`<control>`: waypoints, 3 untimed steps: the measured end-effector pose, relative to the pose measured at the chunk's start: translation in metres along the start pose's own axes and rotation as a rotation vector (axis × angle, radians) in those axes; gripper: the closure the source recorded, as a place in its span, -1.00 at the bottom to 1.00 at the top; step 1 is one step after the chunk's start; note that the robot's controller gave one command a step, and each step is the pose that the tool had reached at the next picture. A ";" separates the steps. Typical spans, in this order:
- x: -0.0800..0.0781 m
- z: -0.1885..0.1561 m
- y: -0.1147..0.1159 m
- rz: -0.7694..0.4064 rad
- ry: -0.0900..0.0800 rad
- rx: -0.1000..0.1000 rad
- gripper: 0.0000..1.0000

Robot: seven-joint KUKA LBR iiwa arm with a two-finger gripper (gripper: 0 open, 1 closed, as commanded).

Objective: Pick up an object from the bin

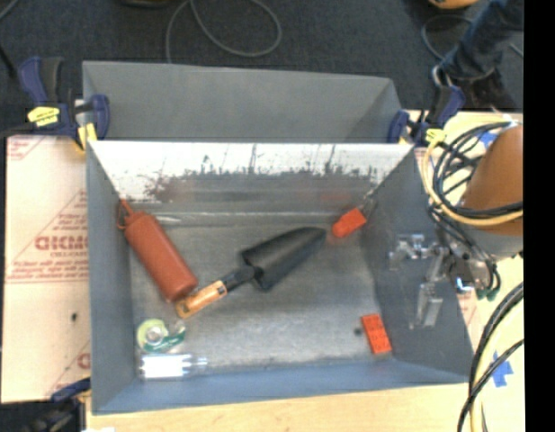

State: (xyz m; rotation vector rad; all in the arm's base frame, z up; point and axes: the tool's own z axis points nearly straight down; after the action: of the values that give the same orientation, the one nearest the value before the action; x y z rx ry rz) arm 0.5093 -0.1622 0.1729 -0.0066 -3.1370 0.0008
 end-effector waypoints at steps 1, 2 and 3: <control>-0.002 -0.005 0.001 -0.004 -0.008 0.002 -1.00; -0.014 0.013 0.012 -0.062 -0.013 0.006 -1.00; -0.022 0.069 0.057 -0.330 -0.013 0.005 -1.00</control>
Offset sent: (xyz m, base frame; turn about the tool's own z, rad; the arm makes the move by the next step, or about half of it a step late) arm 0.0435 0.0573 -0.0794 -0.2462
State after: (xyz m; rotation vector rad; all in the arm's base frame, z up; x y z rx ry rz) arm 0.5310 -0.1057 0.1033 0.5109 -3.1077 0.0073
